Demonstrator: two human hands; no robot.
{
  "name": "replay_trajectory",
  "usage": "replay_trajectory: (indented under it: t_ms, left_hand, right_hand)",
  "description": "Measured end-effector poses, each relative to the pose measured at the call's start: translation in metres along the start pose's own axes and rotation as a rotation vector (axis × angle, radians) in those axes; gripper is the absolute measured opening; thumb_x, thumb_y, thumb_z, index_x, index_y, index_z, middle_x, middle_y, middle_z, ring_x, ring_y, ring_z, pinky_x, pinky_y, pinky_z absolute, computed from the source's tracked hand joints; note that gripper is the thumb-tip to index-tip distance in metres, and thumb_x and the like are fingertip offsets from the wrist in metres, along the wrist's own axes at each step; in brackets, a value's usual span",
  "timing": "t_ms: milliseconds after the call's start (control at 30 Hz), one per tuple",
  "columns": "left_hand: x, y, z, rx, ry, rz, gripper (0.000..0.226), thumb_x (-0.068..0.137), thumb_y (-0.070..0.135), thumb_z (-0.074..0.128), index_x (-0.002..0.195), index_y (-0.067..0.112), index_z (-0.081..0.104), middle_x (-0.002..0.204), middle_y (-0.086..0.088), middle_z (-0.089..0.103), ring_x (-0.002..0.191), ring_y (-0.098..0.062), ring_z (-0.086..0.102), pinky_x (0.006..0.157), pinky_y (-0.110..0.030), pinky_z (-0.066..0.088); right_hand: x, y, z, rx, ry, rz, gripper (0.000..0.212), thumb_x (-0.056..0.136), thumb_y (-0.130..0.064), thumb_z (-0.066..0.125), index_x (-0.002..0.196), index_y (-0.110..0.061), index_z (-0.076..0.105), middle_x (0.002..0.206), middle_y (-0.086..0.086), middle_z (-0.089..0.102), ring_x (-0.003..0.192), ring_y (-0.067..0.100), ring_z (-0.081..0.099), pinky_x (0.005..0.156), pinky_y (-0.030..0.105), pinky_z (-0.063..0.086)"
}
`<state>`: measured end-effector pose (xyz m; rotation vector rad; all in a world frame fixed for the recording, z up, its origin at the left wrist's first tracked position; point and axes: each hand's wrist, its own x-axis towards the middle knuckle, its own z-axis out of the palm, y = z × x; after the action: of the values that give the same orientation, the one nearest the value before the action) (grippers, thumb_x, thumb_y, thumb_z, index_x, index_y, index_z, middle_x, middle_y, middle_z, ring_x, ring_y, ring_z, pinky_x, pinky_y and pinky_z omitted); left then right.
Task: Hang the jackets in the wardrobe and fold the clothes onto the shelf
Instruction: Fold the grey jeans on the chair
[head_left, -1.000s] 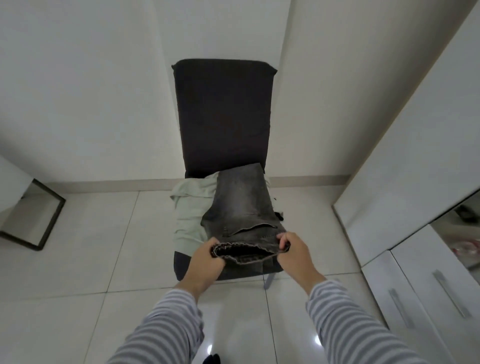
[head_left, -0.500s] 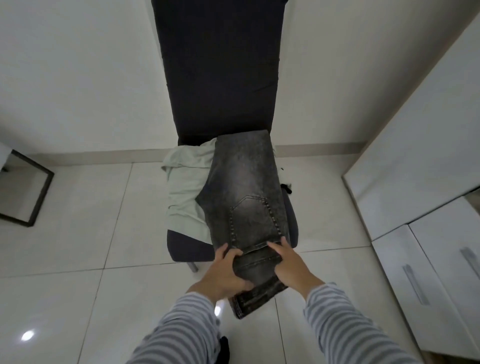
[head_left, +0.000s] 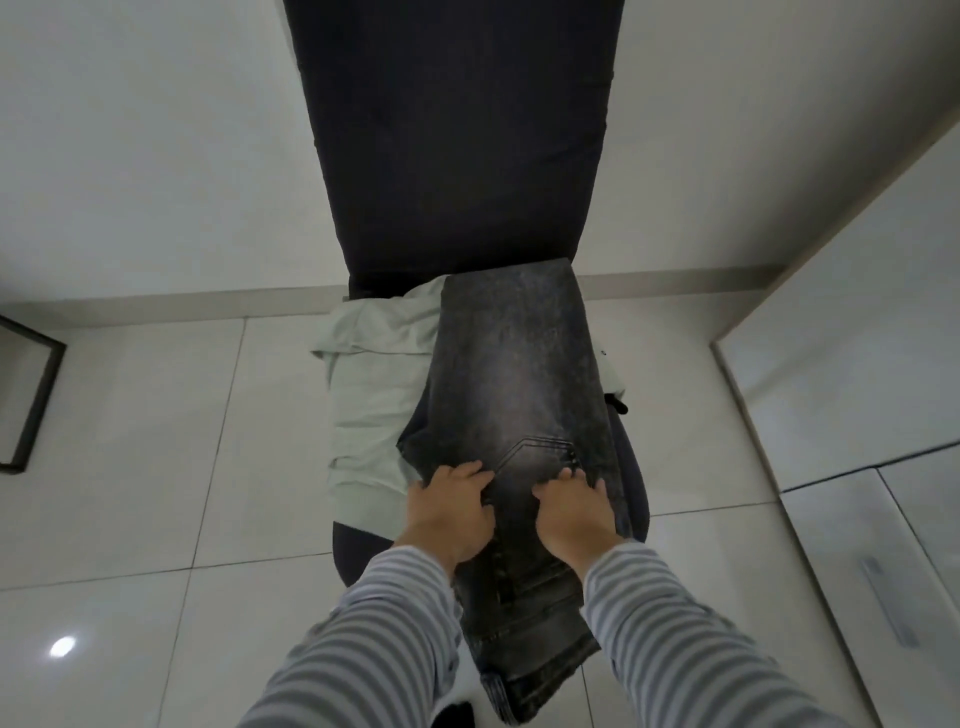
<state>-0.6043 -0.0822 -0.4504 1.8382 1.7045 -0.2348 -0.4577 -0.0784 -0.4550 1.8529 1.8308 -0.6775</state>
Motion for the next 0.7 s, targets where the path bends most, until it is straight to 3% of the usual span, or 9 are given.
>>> replay_trajectory:
  t_ms: [67, 133, 233, 333, 400, 500, 700]
  left_hand:
    - [0.013, -0.002, -0.02, -0.038, 0.116, -0.002, 0.049, 0.094, 0.034, 0.044, 0.142, 0.033, 0.038, 0.152, 0.013, 0.028, 0.138, -0.017, 0.025, 0.109, -0.043, 0.031]
    - [0.032, -0.001, -0.042, -0.066, 0.239, -0.016, 0.048, 0.092, 0.033, 0.046, 0.139, 0.032, 0.041, 0.149, 0.01, 0.03, 0.135, -0.018, 0.028, 0.106, -0.042, 0.034]
    - [0.068, 0.002, -0.076, -0.091, 0.273, -0.016, 0.049, 0.093, 0.034, 0.048, 0.141, 0.03, 0.036, 0.152, 0.006, 0.024, 0.138, -0.021, 0.024, 0.105, -0.043, 0.034]
    - [0.111, 0.002, -0.104, -0.091, 0.249, 0.015, 0.053, 0.094, 0.036, 0.051, 0.143, 0.029, 0.033, 0.154, 0.004, 0.02, 0.141, -0.023, 0.021, 0.108, -0.046, 0.032]
    - [0.14, -0.001, -0.12, -0.092, 0.254, 0.016, 0.056, 0.093, 0.037, 0.053, 0.144, 0.028, 0.032, 0.155, 0.003, 0.019, 0.142, -0.022, 0.019, 0.11, -0.046, 0.032]
    - [0.185, -0.007, -0.135, -0.077, 0.218, 0.006, 0.062, 0.093, 0.04, 0.054, 0.147, 0.025, 0.028, 0.157, 0.002, 0.017, 0.144, -0.022, 0.016, 0.113, -0.048, 0.029]
    - [0.25, -0.013, -0.145, -0.045, 0.108, 0.006, 0.075, 0.091, 0.045, 0.054, 0.151, 0.022, 0.016, 0.155, -0.002, 0.023, 0.142, -0.023, 0.022, 0.113, -0.05, 0.026]
  right_hand:
    - [0.008, -0.003, -0.026, 0.053, 0.045, -0.001, 0.037, 0.096, -0.017, 0.039, 0.127, -0.02, 0.058, 0.134, 0.009, 0.055, 0.124, 0.028, 0.05, 0.109, 0.043, 0.036]
    - [0.021, -0.002, -0.057, 0.08, 0.131, -0.023, 0.034, 0.093, -0.014, 0.043, 0.12, -0.021, 0.062, 0.123, 0.007, 0.061, 0.112, 0.028, 0.059, 0.097, 0.039, 0.047]
    - [0.052, 0.004, -0.099, 0.092, 0.326, -0.101, 0.037, 0.092, -0.013, 0.045, 0.123, -0.025, 0.06, 0.127, 0.006, 0.057, 0.117, 0.029, 0.053, 0.095, 0.038, 0.046]
    - [0.094, 0.007, -0.133, 0.062, 0.459, -0.178, 0.042, 0.089, -0.019, 0.051, 0.13, -0.027, 0.053, 0.143, 0.004, 0.041, 0.134, 0.026, 0.035, 0.108, 0.038, 0.031]
    - [0.122, 0.004, -0.154, 0.048, 0.456, -0.186, 0.05, 0.088, -0.02, 0.054, 0.137, -0.027, 0.045, 0.151, 0.003, 0.029, 0.144, 0.023, 0.019, 0.117, 0.046, 0.016]
    - [0.162, -0.002, -0.179, 0.023, 0.377, -0.218, 0.062, 0.088, -0.023, 0.058, 0.144, -0.027, 0.033, 0.155, 0.002, 0.021, 0.148, 0.022, 0.007, 0.117, 0.053, 0.003]
    - [0.217, -0.006, -0.21, -0.091, 0.142, -0.192, 0.087, 0.073, -0.041, 0.075, 0.145, -0.03, 0.028, 0.141, 0.002, 0.04, 0.136, 0.027, 0.032, 0.115, 0.056, 0.01]
